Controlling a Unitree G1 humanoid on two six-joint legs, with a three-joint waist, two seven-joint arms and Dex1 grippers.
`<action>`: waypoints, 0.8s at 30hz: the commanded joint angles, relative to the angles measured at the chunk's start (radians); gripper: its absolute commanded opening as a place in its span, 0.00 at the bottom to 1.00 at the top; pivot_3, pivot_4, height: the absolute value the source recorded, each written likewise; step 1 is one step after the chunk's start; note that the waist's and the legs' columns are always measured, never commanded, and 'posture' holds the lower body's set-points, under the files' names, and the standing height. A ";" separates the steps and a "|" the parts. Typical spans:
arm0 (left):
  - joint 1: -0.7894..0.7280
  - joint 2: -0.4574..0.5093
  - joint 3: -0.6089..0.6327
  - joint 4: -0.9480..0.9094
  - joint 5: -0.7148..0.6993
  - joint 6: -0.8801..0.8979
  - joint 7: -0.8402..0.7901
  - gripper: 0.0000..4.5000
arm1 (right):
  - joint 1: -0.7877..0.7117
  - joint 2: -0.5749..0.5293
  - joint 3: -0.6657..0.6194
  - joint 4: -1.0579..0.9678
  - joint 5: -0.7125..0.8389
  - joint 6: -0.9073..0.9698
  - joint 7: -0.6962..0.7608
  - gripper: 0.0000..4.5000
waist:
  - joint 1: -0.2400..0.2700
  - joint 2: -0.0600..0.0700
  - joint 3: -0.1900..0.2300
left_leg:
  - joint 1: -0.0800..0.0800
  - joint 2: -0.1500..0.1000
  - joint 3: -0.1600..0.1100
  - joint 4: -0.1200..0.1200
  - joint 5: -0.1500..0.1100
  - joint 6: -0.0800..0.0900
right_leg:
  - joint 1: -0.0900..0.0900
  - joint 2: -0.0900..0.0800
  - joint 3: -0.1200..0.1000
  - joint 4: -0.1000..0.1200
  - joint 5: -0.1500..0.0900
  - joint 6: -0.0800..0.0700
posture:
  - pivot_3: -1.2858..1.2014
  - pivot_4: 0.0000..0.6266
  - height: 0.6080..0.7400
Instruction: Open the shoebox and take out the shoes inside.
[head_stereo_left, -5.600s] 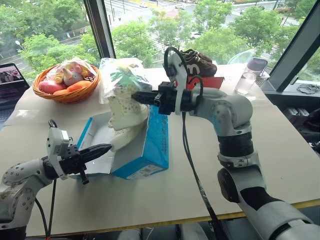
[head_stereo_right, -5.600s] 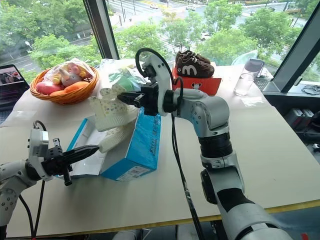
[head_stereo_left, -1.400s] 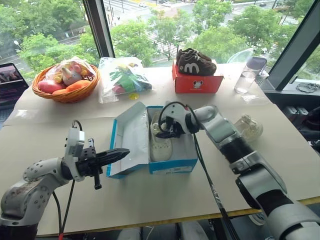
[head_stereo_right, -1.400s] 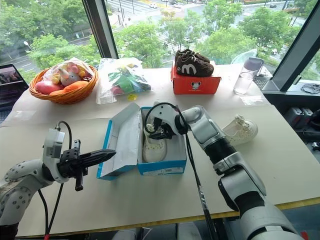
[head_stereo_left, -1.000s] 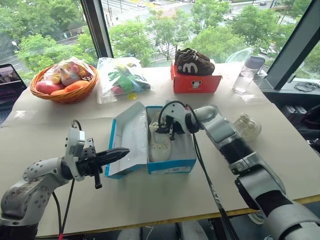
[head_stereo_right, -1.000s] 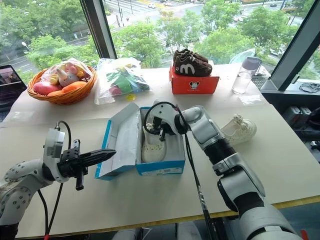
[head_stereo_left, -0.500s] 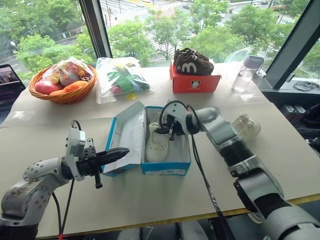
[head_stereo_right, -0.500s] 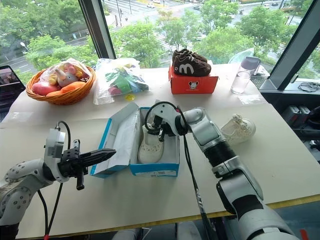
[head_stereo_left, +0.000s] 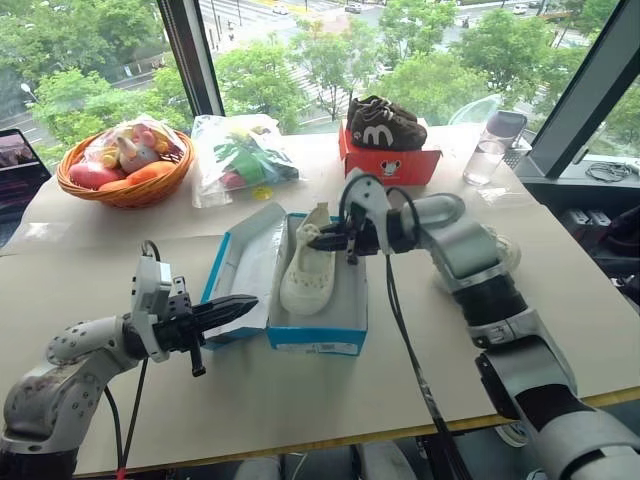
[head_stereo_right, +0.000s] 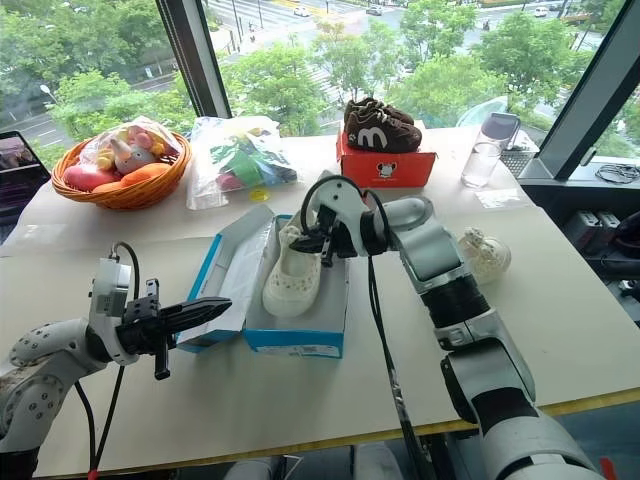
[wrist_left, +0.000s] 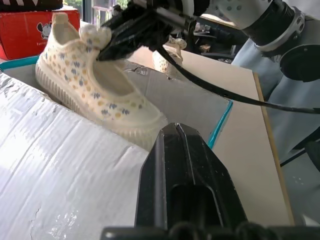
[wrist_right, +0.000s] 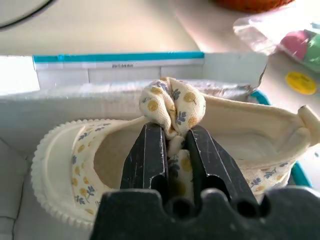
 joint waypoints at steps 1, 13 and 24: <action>0.008 -0.002 0.008 -0.035 -0.007 -0.020 -0.004 0.00 | -0.039 -0.030 -0.097 -0.095 0.065 0.050 -0.037 0.03 | 0.001 0.000 0.000 | 0.000 0.000 0.000 0.000 0.000 0.000 | 0.000 0.000 0.000 0.000 0.000 0.000 | 0.52 0.24 1.00; -0.002 -0.007 0.001 -0.022 -0.001 -0.023 -0.003 0.00 | 0.033 -0.301 -0.475 -0.331 0.270 0.380 -0.221 0.03 | 0.024 0.000 0.000 | -0.001 0.000 0.000 0.000 0.000 0.000 | 0.000 0.000 0.000 -0.001 0.000 0.000 | 0.52 0.24 1.00; -0.028 -0.012 -0.025 0.009 0.011 -0.023 -0.021 0.00 | 0.474 -0.648 -0.698 -0.329 0.239 0.358 -0.188 0.03 | 0.029 0.000 0.000 | -0.002 0.000 0.001 0.000 0.000 0.001 | 0.001 0.000 0.000 -0.002 -0.001 0.001 | 0.52 0.24 1.00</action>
